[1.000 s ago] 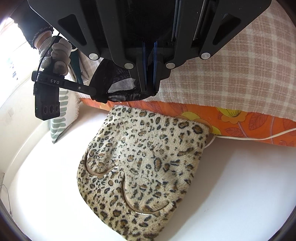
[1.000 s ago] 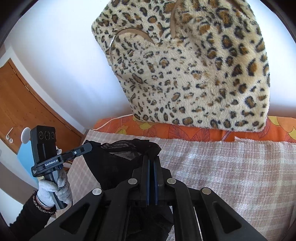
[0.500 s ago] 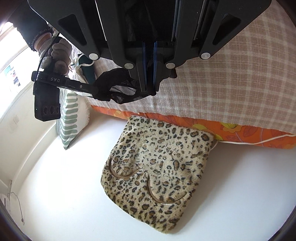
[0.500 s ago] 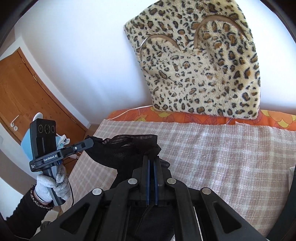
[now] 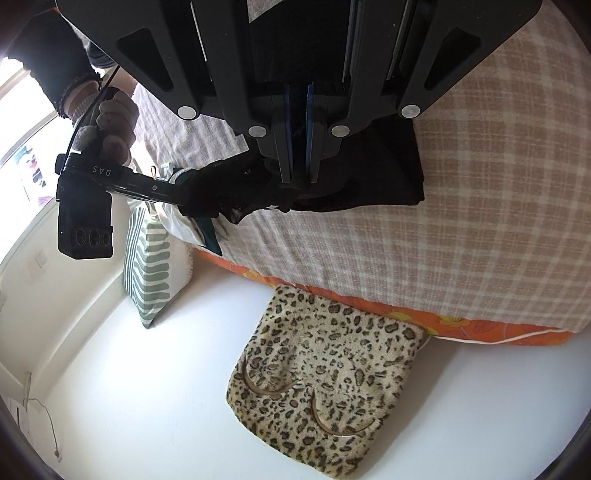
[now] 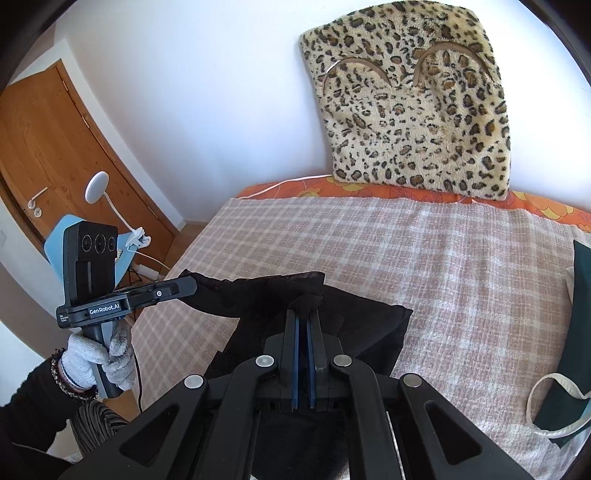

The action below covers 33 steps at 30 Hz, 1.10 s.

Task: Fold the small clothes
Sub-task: 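Lift the collar end with both tools and fold it onto the hem end, then lower the folded end onto the bundle and open both tools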

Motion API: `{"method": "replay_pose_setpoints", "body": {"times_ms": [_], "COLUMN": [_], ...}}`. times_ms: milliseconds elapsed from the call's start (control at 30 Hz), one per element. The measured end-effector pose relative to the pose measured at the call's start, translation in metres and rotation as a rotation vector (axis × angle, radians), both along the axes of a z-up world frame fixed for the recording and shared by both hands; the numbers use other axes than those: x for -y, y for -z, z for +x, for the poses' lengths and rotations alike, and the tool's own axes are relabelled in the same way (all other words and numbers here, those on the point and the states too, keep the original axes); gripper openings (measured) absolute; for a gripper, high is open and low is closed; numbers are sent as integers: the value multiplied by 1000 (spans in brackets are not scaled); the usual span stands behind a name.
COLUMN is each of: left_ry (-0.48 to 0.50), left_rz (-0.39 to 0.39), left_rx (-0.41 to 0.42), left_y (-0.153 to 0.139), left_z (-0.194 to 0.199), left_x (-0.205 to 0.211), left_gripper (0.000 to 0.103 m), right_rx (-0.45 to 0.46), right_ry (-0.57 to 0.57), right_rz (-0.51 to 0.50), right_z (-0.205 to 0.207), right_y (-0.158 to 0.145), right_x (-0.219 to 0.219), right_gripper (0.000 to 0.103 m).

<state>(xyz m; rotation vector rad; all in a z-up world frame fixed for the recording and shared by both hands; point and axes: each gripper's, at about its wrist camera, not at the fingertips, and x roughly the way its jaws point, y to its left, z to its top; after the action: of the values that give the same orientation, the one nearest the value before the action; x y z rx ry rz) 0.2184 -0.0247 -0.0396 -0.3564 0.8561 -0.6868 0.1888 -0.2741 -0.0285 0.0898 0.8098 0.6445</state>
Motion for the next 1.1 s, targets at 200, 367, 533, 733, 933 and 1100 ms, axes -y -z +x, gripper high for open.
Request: {"method": "replay_pose_setpoints", "body": {"times_ms": [200,367,533,733,933,1100], "left_ry": [24,53,84,130,223,203], "left_rz": [27,68,124,217,305,380], "left_rx": [-21,-23,-32,22,49,98], "left_y": [22,36,52,57,58,52], "left_z": [-28,-44,-57,-78,-101,-116], "left_x": [-2,-2,1,4,5,-3], "left_gripper": [4,4,4,4,11,17], "right_rx": [-23,-16,0,82,135,191], "right_ry": [6,-5,-22,-62,-125,-101], "right_rz": [-22,-68,-122,-213,-311,-413], "right_z": [-36,-61,-78,-98,-125,-140], "right_y": [27,49,64,68,72,73], "right_x": [1,0,1,4,-1,1], "right_gripper": [1,1,1,1,3,17]}}
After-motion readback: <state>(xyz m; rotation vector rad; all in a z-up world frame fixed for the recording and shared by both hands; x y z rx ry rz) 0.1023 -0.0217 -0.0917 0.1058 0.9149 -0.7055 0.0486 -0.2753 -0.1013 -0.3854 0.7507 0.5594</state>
